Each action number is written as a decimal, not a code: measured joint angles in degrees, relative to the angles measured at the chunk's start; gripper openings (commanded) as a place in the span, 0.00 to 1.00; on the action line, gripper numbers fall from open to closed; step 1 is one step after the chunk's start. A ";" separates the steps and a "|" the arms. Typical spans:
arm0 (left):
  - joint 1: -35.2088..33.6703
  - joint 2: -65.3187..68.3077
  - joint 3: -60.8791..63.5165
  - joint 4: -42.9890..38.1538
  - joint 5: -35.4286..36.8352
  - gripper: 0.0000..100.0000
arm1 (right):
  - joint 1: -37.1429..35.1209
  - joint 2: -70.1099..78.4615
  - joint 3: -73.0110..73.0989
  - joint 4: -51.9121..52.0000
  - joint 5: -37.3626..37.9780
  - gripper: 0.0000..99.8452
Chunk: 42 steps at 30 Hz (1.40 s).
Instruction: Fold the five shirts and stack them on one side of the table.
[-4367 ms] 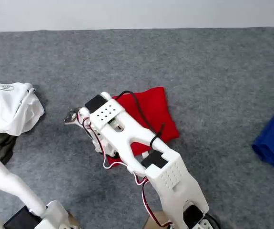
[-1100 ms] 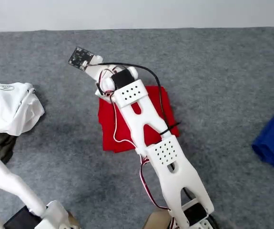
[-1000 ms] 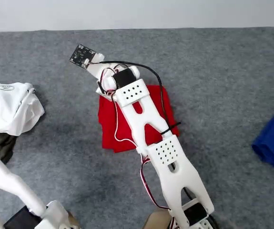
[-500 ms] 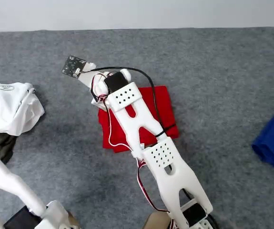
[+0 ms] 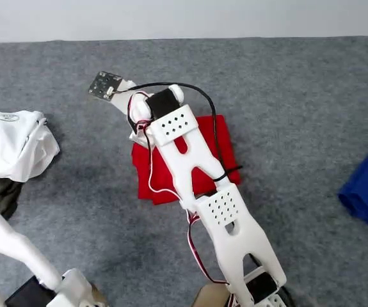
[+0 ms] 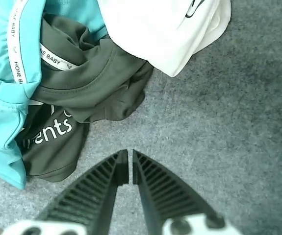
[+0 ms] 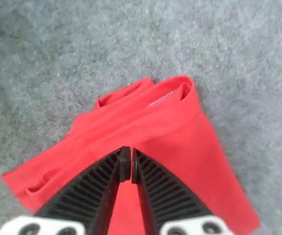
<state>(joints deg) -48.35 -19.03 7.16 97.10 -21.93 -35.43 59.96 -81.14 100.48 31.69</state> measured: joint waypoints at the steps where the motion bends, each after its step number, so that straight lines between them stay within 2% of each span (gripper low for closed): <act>1: 0.00 0.00 0.00 0.00 0.00 0.03 | 0.09 -0.97 2.29 0.00 0.00 0.01; 10: 0.00 0.00 0.00 -0.53 0.00 0.03 | -0.09 -9.85 26.55 0.00 0.00 0.01; 14: 0.00 0.00 0.00 -1.67 0.00 0.03 | -3.34 -10.90 31.82 0.00 -0.09 0.01; 20: 1.32 0.00 0.00 -2.11 0.00 0.03 | -9.14 -10.99 32.79 0.00 0.00 0.01; 30: 1.58 0.00 0.00 -2.11 0.00 0.03 | -9.58 -12.31 32.79 0.00 0.00 0.01; 34: 1.58 0.00 0.00 -2.11 0.00 0.03 | -8.00 -16.88 32.79 0.00 0.00 0.01; 42: 1.58 0.00 0.00 -2.11 0.00 0.03 | 0.18 -17.05 32.79 -0.35 0.00 0.01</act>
<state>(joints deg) -46.77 -19.03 7.16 94.99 -21.93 -35.25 42.90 -48.35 100.13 31.69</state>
